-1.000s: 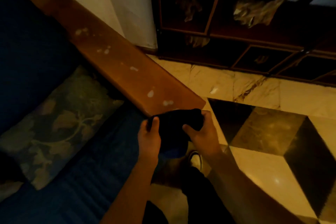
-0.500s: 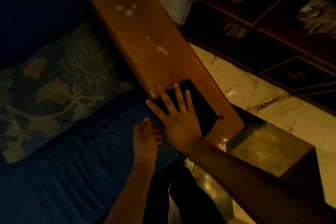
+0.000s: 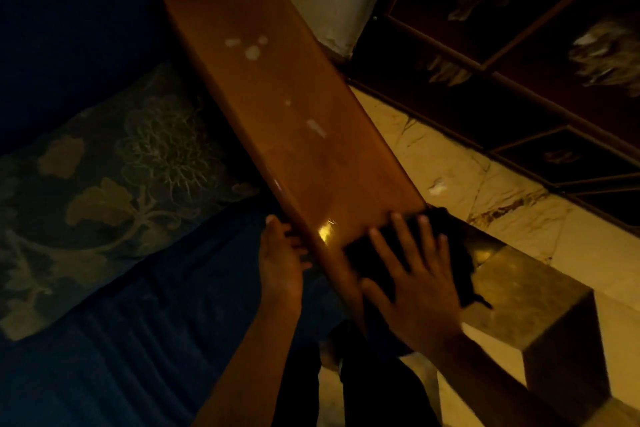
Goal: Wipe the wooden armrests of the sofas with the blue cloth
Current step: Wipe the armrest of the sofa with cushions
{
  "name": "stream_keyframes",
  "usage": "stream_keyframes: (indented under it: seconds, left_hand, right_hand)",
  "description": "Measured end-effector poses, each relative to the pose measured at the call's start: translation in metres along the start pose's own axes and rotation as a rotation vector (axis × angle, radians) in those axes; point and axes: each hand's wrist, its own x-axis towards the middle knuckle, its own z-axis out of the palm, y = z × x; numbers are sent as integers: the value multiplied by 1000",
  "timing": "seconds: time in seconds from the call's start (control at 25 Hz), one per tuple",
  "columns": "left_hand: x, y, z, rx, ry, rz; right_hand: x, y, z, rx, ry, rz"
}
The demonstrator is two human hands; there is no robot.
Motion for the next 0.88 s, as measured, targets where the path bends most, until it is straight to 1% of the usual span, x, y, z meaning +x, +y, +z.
stream_keyframes:
  seconds: [0.08,0.16,0.24,0.28,0.36,0.4,0.44,0.48,0.56,0.6,0.68,0.76,0.8,0.88]
  left_hand:
    - [-3,-6,17,-10,-10,-34]
    - [-1,-11,28,-54,11,-69]
    - [1,-14,31,-69,57,-73]
    - [1,-14,32,-57,86,-63]
    - [2,-16,33,-65,153,-45]
    - [2,-17,33,-83,192,-51]
    - [1,-16,34,-110,238,-66]
    - [1,-16,34,-134,284,-76]
    - [-5,-17,40,-165,352,-85]
    - [-7,-18,44,-174,368,-91]
    - [-12,-19,54,-195,411,-104]
    - [-13,-17,57,-227,449,-109]
    - [-12,-18,55,-250,459,-119]
    - [-10,-19,48,-268,472,-147]
  right_hand:
    - [18,29,-13,44,-72,119]
    - [75,34,-17,153,-77,165]
    - [149,38,-14,452,-87,188]
    - [188,43,-16,649,-156,251]
    - [244,46,-18,1184,-370,399]
    - [247,46,-17,1328,-451,402]
    - [235,49,-12,1330,-457,309]
    - [209,56,-10,1250,-410,187]
    - [132,77,-15,985,-317,48]
    - [90,87,-15,796,-264,-52]
    - [24,100,-14,391,-193,-313]
    - [9,94,-9,132,-172,-415]
    - [20,85,-8,68,-176,-464]
    - [61,57,-6,26,-121,-627]
